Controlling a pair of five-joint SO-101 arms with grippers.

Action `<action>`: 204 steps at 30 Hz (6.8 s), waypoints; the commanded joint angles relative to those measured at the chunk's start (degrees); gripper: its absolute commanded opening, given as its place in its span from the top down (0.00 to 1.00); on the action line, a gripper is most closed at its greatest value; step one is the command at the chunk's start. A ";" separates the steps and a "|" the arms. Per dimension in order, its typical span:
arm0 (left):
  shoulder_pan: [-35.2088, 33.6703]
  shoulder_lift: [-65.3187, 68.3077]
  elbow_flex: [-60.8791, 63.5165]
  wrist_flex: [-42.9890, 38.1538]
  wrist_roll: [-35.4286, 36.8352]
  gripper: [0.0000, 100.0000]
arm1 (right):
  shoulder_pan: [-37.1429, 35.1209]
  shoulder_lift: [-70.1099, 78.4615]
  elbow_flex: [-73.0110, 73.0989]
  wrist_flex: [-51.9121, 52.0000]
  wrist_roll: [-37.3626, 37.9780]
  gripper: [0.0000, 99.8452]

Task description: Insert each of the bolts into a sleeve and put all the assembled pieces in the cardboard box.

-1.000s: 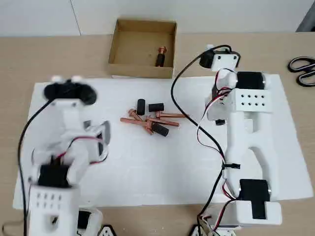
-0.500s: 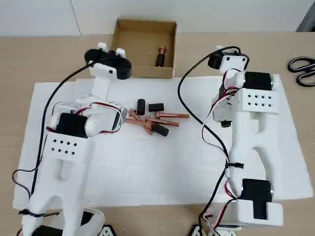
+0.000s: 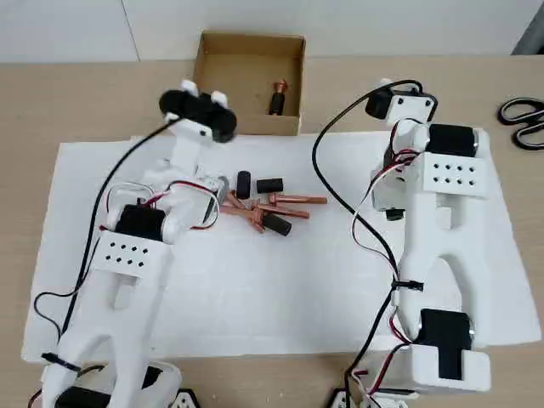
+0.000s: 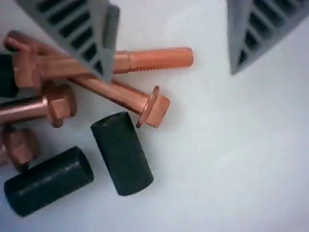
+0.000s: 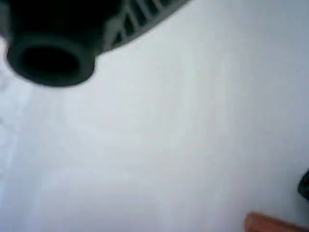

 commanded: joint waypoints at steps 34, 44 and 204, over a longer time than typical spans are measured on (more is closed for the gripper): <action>7.74 16.00 3.65 -13.80 -35.16 0.85 | 0.57 -3.03 1.58 -2.33 0.35 1.00; 7.65 25.05 -2.51 -13.89 -34.99 0.85 | 0.57 -2.95 1.58 -2.33 0.26 1.00; 9.23 35.96 -11.74 -9.05 -22.77 0.98 | 1.98 -3.03 8.88 -9.10 0.44 1.00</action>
